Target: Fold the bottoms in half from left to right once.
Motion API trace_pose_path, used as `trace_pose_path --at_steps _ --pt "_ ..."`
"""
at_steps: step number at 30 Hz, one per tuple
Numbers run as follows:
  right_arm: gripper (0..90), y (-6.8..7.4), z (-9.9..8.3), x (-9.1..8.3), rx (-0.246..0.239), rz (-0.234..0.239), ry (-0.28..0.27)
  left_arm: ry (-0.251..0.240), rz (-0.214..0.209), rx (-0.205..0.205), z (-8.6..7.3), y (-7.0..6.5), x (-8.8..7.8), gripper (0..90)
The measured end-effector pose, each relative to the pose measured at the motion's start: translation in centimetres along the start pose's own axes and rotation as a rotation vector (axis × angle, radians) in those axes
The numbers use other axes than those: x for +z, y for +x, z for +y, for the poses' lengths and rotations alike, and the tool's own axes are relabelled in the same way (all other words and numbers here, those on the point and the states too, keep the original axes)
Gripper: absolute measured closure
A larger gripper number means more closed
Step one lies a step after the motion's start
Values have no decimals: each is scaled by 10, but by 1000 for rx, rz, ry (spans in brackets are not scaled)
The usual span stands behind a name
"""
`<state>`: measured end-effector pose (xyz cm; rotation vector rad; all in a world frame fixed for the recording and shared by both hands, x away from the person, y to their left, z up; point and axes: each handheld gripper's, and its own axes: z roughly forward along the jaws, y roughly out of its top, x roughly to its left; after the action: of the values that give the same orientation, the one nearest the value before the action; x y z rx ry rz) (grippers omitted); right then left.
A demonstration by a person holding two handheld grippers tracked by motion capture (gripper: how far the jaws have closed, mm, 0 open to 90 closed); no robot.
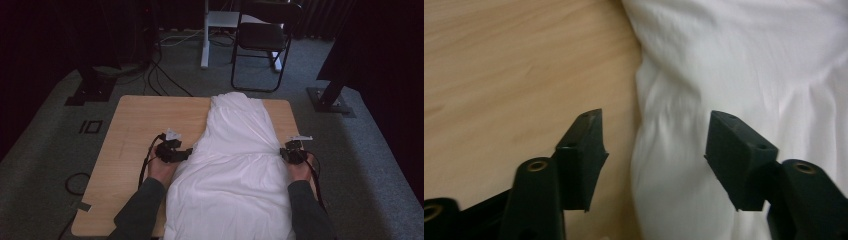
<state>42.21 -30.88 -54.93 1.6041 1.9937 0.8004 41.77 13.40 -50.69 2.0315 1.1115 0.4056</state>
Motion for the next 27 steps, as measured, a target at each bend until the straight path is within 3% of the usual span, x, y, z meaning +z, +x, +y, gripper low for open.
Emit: trace_pose_path --at_steps 2,4,8,10,11,13,17,20,24,27 --pt "888 0 0 0 -5 2 4 11 1 2 8 -2 12 389" --pt "887 -1 0 1 -6 7 4 40 -25 -7 14 -6 30 379" --pt "887 -3 0 1 1 21 6 109 -33 -3 13 -12 56 391" --pt "887 -3 0 1 -1 25 5 136 -20 8 10 -13 61 526" --pt "886 -4 -1 1 4 30 2 137 -18 9 8 -12 61 676" --pt "887 -5 -2 1 18 42 -4 103 -12 -32 6 -8 57 851" --pt "885 -6 -7 -1 53 110 -14 87 10 -28 -3 -2 44 862" --pt "885 1 -13 -5 44 154 -12 65 3 -28 -18 4 26 862" --pt "876 15 -23 -14 9 215 -2 70 -5 -9 -42 8 1 861" --pt "871 32 -39 -28 -54 246 13 66 -10 11 -66 4 -23 858"
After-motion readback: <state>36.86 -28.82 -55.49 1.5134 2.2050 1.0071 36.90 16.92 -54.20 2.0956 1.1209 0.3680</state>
